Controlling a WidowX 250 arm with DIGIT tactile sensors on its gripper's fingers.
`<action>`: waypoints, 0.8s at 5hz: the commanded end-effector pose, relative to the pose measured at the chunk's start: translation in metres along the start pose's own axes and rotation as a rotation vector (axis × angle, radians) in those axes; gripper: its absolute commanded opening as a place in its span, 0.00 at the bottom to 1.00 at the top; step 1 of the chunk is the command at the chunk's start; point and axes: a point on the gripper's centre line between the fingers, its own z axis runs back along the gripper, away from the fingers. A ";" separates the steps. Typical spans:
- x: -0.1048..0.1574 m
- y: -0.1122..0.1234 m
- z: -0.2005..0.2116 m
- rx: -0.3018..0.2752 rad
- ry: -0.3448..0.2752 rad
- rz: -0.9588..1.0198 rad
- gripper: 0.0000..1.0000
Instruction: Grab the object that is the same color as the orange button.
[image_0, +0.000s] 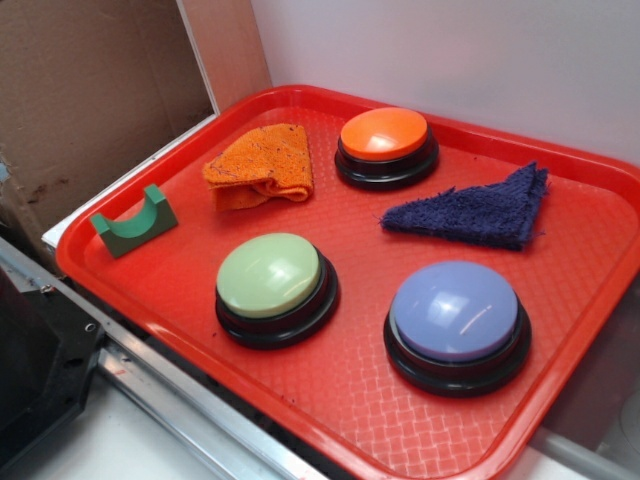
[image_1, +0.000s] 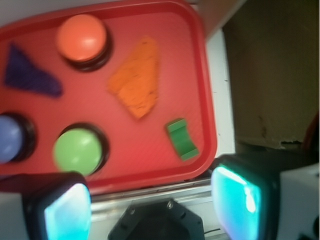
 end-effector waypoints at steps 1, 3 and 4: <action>0.043 0.013 -0.062 -0.069 0.039 -0.038 1.00; 0.063 0.002 -0.093 -0.094 0.116 -0.114 1.00; 0.069 0.001 -0.118 -0.120 0.162 -0.145 1.00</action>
